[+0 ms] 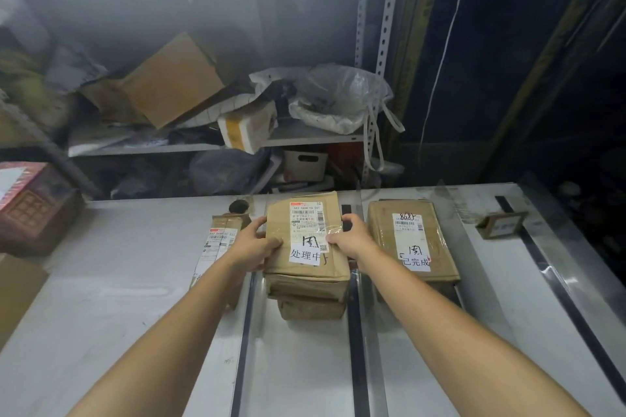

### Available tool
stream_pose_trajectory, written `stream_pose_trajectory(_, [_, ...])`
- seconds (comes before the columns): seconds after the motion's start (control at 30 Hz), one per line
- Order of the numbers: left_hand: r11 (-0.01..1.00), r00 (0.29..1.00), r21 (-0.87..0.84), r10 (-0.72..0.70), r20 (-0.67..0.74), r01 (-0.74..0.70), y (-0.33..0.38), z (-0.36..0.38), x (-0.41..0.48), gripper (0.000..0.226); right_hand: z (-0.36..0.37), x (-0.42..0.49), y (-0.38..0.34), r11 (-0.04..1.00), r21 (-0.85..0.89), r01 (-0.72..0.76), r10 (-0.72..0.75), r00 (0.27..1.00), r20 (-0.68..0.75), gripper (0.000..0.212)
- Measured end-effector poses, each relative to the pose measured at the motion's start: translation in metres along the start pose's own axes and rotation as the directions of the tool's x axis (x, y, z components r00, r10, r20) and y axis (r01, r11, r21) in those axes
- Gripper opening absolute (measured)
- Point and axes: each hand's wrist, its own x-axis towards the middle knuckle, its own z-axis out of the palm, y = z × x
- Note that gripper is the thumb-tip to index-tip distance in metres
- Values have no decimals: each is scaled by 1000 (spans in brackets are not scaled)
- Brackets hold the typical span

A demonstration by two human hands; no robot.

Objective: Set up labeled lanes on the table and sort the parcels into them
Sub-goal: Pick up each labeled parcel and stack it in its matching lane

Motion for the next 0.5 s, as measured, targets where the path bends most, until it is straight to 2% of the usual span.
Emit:
stream_pose_trajectory(0.33, [998,999,57,30,34,-32,-1,2,8,65,-3,3,2,999,-21,-26,26,1000,7,61])
stream_pose_trajectory(0.5, [996,999,87,5,46,-9,-1,-2,12,64,-5,3,-3,994,-106,-31,33,999,18,63])
